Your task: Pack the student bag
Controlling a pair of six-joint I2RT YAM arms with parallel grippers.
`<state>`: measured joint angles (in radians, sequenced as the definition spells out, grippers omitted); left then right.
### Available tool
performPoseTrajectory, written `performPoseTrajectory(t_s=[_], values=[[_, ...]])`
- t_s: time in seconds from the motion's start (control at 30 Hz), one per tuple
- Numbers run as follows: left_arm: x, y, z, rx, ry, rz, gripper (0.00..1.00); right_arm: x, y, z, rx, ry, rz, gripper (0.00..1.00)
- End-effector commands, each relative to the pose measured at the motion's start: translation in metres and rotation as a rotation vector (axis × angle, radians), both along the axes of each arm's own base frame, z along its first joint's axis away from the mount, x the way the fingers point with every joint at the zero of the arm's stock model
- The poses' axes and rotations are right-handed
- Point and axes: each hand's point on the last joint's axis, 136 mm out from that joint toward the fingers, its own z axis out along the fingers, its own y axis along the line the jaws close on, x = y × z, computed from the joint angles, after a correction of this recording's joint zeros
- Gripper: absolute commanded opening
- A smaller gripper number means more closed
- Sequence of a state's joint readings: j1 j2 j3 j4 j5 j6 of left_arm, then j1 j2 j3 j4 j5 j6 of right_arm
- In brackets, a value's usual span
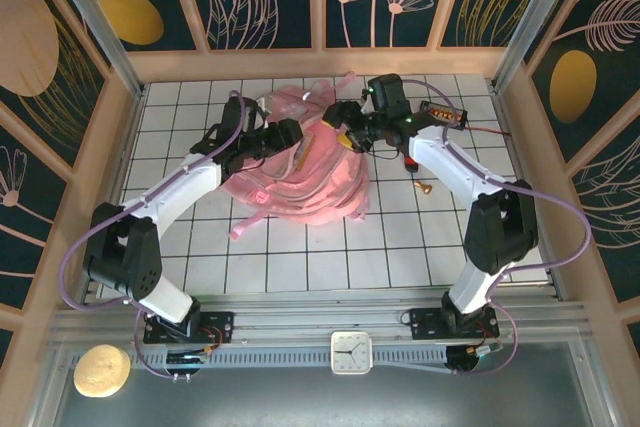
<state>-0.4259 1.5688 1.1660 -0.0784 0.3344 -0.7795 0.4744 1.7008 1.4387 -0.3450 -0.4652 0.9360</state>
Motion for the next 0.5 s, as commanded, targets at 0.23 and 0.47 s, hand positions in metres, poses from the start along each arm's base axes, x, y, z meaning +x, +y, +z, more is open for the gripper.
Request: performPoseTrajectory(t_s=[0.23,0.47], values=[[-0.048,0.046,0.033,0.097,-0.089,0.072,0.8,-0.021,-0.009,-0.012,-0.163,0.014,0.067,0.67],[-0.089,0.066,-0.041,0.201,0.009,0.011,0.68,-0.033,-0.003,-0.032,-0.17,0.055,0.114,0.64]])
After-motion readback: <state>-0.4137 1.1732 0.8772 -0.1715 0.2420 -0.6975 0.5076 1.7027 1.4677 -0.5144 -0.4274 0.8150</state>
